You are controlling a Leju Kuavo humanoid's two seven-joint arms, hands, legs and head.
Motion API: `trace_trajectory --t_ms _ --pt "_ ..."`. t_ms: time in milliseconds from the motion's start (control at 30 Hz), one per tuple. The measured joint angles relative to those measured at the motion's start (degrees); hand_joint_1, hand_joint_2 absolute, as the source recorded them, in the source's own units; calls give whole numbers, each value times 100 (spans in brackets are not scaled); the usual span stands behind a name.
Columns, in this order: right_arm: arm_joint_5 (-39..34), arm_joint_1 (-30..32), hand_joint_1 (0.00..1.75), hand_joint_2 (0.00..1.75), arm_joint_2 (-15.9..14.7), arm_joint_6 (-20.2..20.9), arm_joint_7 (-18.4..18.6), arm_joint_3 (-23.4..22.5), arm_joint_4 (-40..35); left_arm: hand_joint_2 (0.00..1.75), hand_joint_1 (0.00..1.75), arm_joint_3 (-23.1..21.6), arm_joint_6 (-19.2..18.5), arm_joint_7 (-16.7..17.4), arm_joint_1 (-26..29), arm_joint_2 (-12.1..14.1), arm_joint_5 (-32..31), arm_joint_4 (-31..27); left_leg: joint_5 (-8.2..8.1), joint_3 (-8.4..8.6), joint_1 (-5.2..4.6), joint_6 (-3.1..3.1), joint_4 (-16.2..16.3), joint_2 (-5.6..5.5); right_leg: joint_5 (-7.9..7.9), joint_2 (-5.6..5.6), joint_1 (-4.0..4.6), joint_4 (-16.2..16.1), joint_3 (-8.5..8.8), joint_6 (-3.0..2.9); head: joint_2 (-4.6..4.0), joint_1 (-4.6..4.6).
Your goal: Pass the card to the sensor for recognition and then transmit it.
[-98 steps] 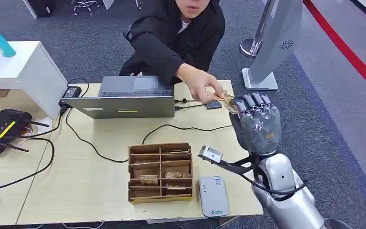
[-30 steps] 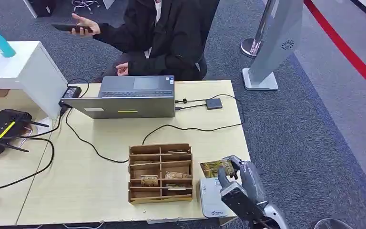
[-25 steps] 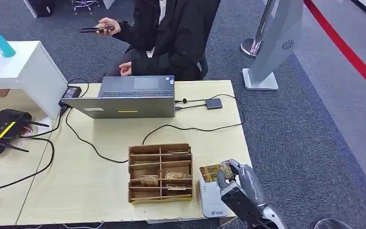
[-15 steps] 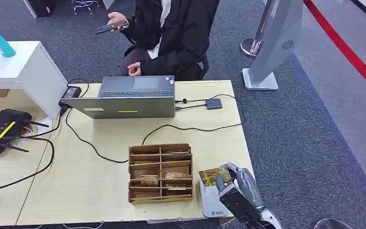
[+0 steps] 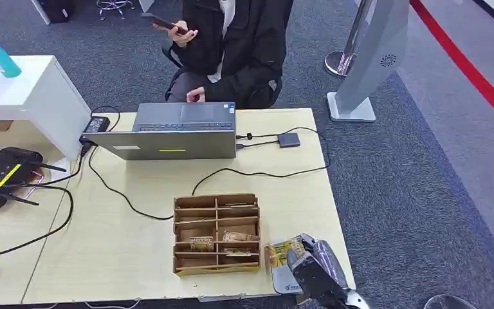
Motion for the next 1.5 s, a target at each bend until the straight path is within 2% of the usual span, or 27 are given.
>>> trace_trajectory --t_ms 400,667,1067,1500 --pt "-186 -1 175 175 -170 -210 111 258 437 0 0 50 35 -48 35 0 22 0 0 1 0 0 0 0 0 0 0 0 1 0 0 0" --pt "-197 -4 175 175 -201 -238 142 299 524 0 0 96 35 -50 39 0 22 0 0 1 0 1 0 0 0 0 0 0 1 0 0 0" --pt "-212 -87 175 175 -219 -509 284 411 806 0 0 129 35 -61 40 0 22 0 -1 3 0 1 0 0 -1 0 0 0 3 -1 0 -2" --pt "114 -223 175 175 -219 -636 483 446 894 0 0 140 44 -61 39 -2 4 0 -2 13 0 3 0 1 -1 0 0 0 13 -1 0 -2"
